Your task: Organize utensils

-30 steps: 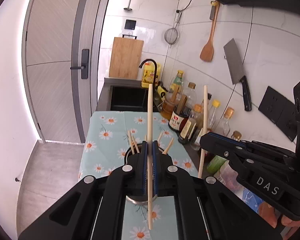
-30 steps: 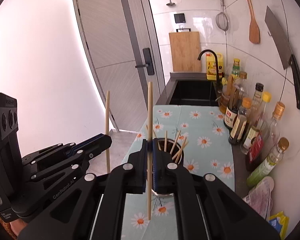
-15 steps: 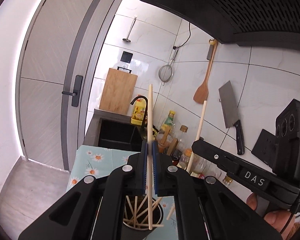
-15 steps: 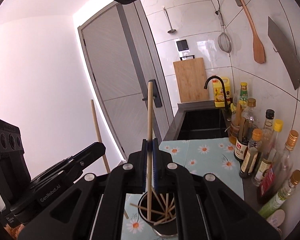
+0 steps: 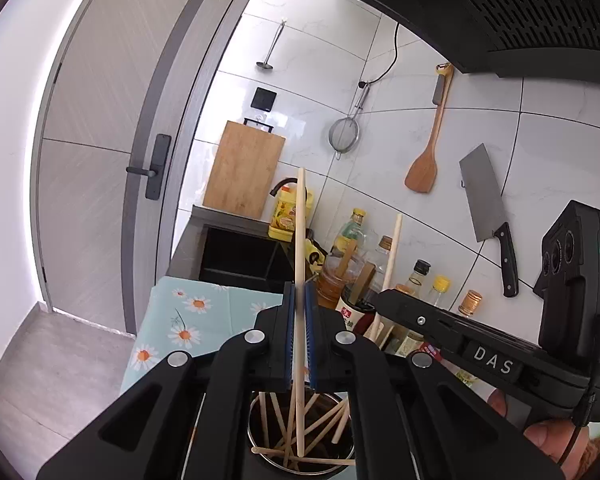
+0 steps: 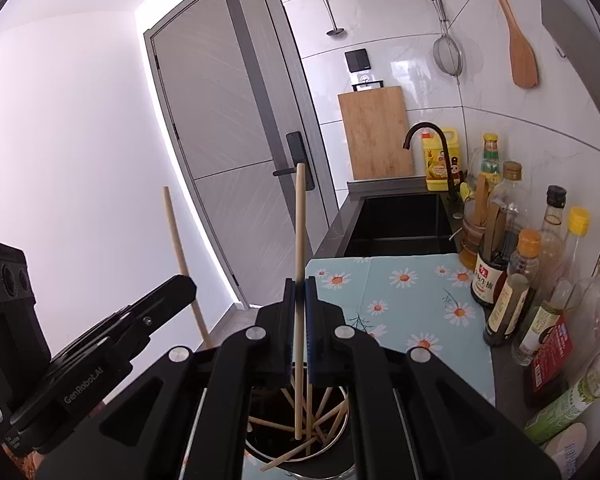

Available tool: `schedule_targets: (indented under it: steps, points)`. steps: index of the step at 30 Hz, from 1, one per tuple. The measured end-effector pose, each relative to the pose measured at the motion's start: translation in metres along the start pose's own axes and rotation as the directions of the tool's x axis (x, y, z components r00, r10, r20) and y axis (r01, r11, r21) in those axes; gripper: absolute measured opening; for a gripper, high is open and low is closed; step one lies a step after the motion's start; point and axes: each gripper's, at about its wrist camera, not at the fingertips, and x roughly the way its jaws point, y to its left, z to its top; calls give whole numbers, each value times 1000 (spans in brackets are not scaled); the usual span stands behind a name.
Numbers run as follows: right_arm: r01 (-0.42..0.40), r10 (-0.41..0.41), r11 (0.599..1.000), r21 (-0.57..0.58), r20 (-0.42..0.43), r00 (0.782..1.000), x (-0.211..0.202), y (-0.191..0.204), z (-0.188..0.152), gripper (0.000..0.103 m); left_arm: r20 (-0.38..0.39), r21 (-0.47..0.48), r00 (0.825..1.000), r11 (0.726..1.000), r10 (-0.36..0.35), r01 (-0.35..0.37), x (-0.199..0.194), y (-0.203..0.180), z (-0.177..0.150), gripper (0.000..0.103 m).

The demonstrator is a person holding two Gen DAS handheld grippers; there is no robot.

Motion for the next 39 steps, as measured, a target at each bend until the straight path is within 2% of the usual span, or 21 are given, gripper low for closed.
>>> schedule_targets:
  steps: [3, 4, 5, 6, 7, 13, 15, 17, 18, 20, 21, 24, 29, 37, 39]
  points:
    - [9, -9, 1000, -9, -8, 1000, 2, 1, -4, 8, -7, 6, 1000, 1000, 12, -12, 2, 0, -4, 7]
    - [10, -10, 1000, -7, -8, 1000, 2, 1, -5, 16, -13, 3, 1000, 1000, 12, -12, 2, 1, -5, 20]
    - [4, -4, 1000, -1, -7, 1000, 1, 0, -5, 31, -8, 1, 1000, 1000, 14, -14, 1, 1, -4, 41]
    - [0, 0, 1000, 4, -3, 1000, 0, -2, -4, 37, 5, -2, 1000, 1000, 20, -20, -1, 1, -5, 50]
    - [0, 0, 1000, 11, 6, 1000, -3, -3, -4, 40, 21, -6, 1000, 1000, 21, -21, -5, 2, -4, 53]
    - [-15, 14, 999, 37, 18, 1000, -24, -8, -2, 40, 25, 7, 999, 999, 31, -31, -21, 4, -1, 53]
    - [-17, 16, 999, 40, 23, 1000, -33, -9, -4, 48, 25, 5, 999, 999, 36, -36, -31, 6, -1, 55]
    - [-30, 29, 999, 36, 32, 999, -47, -9, -8, 64, 17, 2, 999, 999, 46, -46, -42, 9, -4, 73]
    - [-21, 20, 999, 30, 34, 999, -55, -8, -11, 68, 18, 3, 998, 999, 54, -54, -49, 10, -5, 77]
    - [1, -3, 999, 37, 40, 999, -71, -8, -19, 96, 14, 35, 997, 996, 78, -78, -63, 9, -10, 89]
    - [-15, 13, 999, 42, 48, 999, -81, -8, -26, 99, 7, 58, 996, 994, 94, -94, -70, 7, -13, 91]
    - [-14, 14, 1000, 3, 38, 999, -103, 0, -48, 99, -9, 81, 988, 985, 152, -151, -93, 3, -26, 97]
    - [-21, 21, 997, -76, -6, 1000, -135, 14, -86, 99, -33, 144, 975, 966, 220, -213, -127, -9, -47, 97]
    - [-18, 15, 998, -66, -47, 999, -177, 22, -124, 99, -156, 164, 962, 966, 225, -200, -172, -31, -102, 97]
    - [3, -8, 997, -72, -62, 998, -183, 22, -133, 99, -176, 172, 958, 965, 227, -197, -179, -36, -116, 97]
